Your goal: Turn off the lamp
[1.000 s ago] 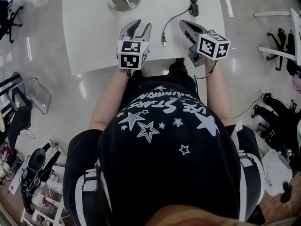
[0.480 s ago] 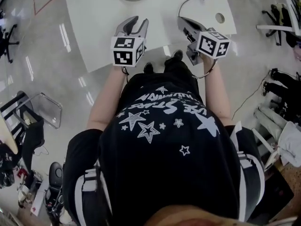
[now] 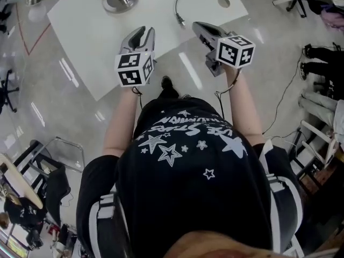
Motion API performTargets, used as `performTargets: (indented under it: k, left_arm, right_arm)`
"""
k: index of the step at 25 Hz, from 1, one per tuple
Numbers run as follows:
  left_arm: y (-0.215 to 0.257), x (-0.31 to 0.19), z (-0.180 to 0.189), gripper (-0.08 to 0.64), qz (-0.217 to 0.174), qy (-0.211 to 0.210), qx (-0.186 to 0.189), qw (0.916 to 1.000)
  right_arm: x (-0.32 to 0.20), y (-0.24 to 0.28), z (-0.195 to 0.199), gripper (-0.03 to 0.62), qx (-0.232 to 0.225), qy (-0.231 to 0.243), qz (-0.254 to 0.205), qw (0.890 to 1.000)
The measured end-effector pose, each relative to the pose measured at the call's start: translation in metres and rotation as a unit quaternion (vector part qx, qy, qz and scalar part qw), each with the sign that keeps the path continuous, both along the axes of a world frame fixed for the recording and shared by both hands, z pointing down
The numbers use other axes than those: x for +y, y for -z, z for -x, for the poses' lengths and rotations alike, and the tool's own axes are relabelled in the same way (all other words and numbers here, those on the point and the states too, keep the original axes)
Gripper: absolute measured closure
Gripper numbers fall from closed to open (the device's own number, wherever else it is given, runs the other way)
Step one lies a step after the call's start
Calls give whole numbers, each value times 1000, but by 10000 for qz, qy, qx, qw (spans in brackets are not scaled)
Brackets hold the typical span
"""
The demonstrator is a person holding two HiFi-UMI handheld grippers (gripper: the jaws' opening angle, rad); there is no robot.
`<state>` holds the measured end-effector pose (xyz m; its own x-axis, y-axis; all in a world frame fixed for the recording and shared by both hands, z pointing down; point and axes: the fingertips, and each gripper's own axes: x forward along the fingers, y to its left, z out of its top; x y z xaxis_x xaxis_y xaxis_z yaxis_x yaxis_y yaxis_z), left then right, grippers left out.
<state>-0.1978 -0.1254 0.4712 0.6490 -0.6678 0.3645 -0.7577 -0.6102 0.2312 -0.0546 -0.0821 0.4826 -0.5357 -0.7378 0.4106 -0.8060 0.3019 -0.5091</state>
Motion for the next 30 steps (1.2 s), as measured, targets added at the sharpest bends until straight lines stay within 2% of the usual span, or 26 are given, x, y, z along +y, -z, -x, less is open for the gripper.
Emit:
performTargets:
  k: [5, 10, 19, 25, 30]
  left_arm:
    - [5, 28, -16, 489, -112, -148, -64, 9998]
    - [29, 62, -33, 549, -327, -120, -82, 9994]
    - [74, 133, -54, 549, -694, -176, 179, 9973]
    - [91, 147, -65, 549, -811, -238, 302, 9960]
    - [110, 179, -64, 549, -950, -266, 380, 9944]
  right_arm:
    - [42, 6, -15, 586, -57, -228, -162, 9996]
    - [86, 18, -31, 586, -182, -406, -245, 9987]
    - [156, 51, -42, 586, -115, -421, -666, 9968]
    - [162, 70, -51, 586, 144, -479, -989, 9938]
    - [189, 90, -46, 586, 347, -426, -1245, 9907]
